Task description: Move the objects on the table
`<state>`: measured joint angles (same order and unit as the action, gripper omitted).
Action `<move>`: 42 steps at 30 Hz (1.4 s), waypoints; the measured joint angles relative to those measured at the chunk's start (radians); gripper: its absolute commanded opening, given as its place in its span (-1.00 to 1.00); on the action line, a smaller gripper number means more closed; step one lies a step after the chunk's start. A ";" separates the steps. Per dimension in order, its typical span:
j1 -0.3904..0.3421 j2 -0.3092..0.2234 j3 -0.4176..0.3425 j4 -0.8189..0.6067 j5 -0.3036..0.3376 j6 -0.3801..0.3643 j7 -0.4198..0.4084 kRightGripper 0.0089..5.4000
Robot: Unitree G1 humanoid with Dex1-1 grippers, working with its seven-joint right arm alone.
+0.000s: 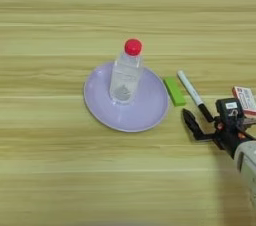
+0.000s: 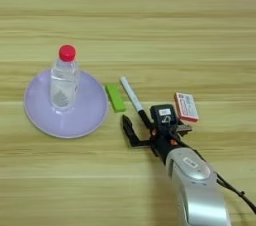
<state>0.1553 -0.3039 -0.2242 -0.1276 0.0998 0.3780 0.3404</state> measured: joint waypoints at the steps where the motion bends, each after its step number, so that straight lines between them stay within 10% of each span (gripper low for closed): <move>1: -0.007 0.001 -0.002 0.010 0.007 0.000 0.002 1.00; 42: -0.072 0.001 0.024 0.131 0.066 -0.041 0.036 -0.54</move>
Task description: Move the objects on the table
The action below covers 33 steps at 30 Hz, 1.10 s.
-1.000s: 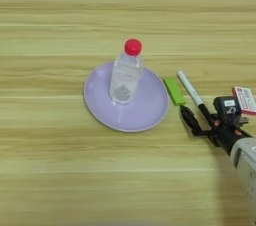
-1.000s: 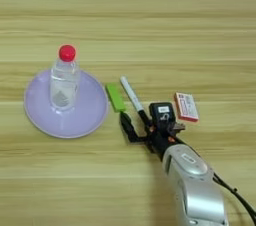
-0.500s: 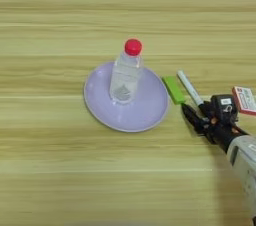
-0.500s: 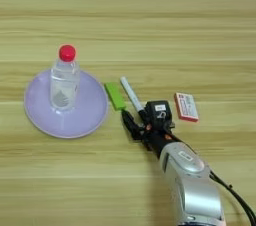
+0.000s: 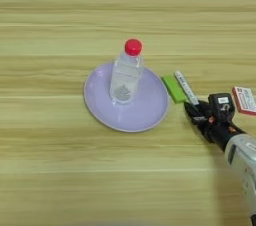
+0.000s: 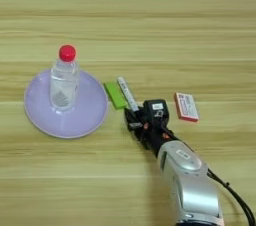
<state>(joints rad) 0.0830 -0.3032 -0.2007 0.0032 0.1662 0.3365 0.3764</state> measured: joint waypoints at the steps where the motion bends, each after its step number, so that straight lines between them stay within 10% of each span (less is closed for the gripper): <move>1: -0.001 0.000 0.000 0.000 0.000 0.000 -0.001 -0.57; 33: -0.020 -0.063 -0.162 -0.082 0.018 0.053 -0.065 -0.72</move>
